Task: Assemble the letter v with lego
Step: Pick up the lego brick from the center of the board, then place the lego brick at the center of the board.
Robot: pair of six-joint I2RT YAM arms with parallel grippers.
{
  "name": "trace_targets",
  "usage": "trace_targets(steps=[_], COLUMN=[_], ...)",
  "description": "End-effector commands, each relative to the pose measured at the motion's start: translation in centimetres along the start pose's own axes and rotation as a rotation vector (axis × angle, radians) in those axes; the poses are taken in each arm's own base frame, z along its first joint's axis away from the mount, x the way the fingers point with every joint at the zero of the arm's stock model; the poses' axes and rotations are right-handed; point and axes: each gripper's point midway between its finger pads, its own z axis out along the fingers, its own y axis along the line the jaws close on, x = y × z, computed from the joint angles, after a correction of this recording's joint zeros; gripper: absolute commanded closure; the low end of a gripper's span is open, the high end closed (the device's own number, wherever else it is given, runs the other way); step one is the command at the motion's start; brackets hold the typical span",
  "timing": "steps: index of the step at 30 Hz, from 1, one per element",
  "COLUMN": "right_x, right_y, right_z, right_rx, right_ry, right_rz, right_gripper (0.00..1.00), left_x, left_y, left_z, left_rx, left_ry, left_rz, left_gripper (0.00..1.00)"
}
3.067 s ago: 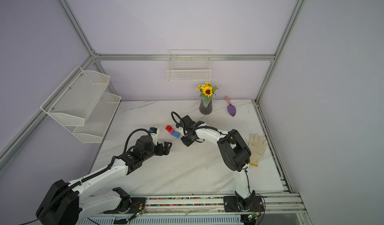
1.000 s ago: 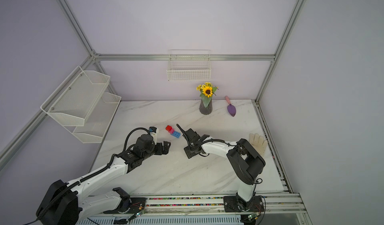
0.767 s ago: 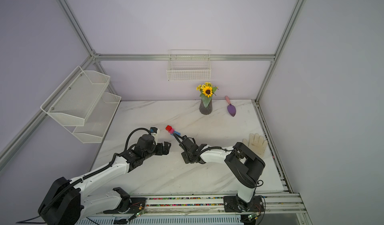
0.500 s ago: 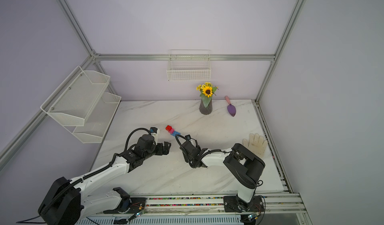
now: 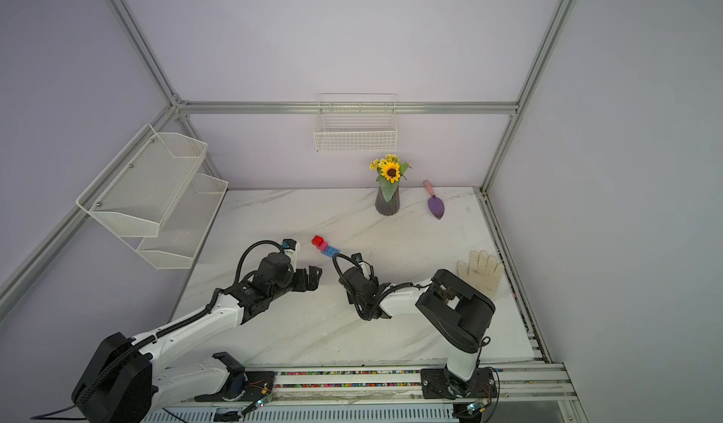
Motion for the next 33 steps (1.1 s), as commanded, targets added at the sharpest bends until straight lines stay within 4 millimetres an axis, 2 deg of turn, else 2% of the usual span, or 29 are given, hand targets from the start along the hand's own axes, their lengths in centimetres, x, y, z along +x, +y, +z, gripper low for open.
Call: trace_targets(steps=[1,3,7,10,13,16,22,27,33], right_x=[-0.5,-1.8,-3.2,-3.0,-3.0,-3.9,-4.2,-4.2,-4.2], right_y=[0.4,1.4,3.1,3.5,2.7,2.4,1.3,0.8,0.9], right_z=[-1.4,-2.4,-3.4,-3.4,-2.7,-1.8,0.4,1.9,3.3], right_rx=[-0.019,-0.055,-0.141,-0.201,-0.218,-0.216,-0.188,-0.168,-0.159], right_ry=[0.03,0.059,0.202,0.353,0.466,0.501,0.619,0.673,0.683], right_rz=[-0.036,-0.108,-0.254,-0.33,-0.352,-0.38,-0.429,-0.442,-0.44], right_gripper=[0.66,0.66,0.66,0.65,0.65,0.65,0.64,0.63,0.51], left_x=[-0.4,-0.5,-0.4,-0.4,-0.3,0.0,0.8,0.7,0.7], left_y=[0.3,0.2,-0.1,-0.6,-0.8,-1.1,-0.5,0.2,0.8], left_z=[0.1,0.0,-0.2,-0.5,-0.9,-1.2,-1.0,-0.8,-0.7], left_rx=[-0.006,-0.001,0.026,0.072,0.096,0.133,0.124,0.09,0.062], left_ry=[-0.029,-0.033,-0.045,-0.07,-0.084,-0.102,-0.115,-0.142,-0.151], left_rz=[-0.009,-0.013,-0.021,-0.023,-0.017,-0.015,-0.013,-0.021,-0.019], left_gripper=[0.0,0.0,0.0,0.0,0.0,0.0,0.0,0.0,0.0])
